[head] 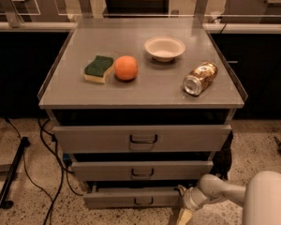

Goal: Open bottom drawer

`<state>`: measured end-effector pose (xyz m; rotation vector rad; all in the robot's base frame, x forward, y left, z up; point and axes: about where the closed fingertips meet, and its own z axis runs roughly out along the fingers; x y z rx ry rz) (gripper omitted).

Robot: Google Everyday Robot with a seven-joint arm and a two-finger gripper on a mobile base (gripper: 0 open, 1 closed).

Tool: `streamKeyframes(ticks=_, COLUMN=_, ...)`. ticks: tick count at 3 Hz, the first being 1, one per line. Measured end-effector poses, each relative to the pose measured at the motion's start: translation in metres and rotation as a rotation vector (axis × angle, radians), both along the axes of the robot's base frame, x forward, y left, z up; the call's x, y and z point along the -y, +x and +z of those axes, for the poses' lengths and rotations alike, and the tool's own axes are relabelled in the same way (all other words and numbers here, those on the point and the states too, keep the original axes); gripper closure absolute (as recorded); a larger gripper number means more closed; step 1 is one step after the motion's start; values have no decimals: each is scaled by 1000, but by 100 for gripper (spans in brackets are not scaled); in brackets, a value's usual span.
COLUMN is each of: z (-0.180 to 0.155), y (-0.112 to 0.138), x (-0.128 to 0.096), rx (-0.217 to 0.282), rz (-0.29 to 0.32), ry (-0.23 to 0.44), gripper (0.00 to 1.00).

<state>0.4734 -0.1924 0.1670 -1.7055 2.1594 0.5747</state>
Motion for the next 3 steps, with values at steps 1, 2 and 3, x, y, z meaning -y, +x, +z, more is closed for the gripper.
streamKeyframes(ticks=1, z=14, y=-44, x=3, rx=-89, rz=25, ry=25, gripper=0)
streamKeyframes(ticks=2, z=24, y=-80, x=4, rx=-181, rz=59, ry=44, gripper=0)
streamKeyframes(ticks=3, z=24, y=-80, x=4, rx=-181, rz=59, ry=44, gripper=0)
